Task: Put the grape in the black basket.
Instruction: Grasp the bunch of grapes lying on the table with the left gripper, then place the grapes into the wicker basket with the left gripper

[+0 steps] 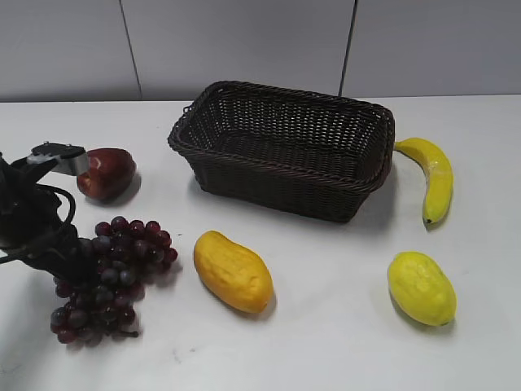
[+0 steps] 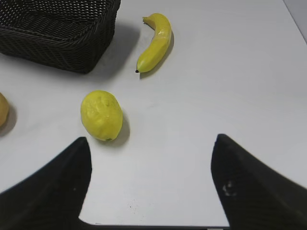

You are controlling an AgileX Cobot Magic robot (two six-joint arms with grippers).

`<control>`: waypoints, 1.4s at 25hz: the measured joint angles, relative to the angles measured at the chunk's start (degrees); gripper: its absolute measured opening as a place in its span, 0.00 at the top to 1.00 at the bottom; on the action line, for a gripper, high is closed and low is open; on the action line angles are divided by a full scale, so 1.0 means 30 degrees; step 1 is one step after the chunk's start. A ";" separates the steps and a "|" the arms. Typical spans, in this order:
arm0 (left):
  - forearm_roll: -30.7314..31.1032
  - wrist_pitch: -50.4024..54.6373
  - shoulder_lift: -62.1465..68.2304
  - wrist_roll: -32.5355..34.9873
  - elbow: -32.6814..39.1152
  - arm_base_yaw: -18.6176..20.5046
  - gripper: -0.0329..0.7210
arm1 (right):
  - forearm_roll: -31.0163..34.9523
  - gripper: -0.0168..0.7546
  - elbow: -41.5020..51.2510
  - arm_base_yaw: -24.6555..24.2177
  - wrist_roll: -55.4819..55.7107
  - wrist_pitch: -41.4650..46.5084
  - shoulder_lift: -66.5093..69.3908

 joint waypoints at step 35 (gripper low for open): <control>-0.4807 -1.0425 -0.2470 0.1054 -0.7420 -0.5906 0.87 | 0.0000 0.21 0.0000 0.0000 0.0000 0.0001 0.0000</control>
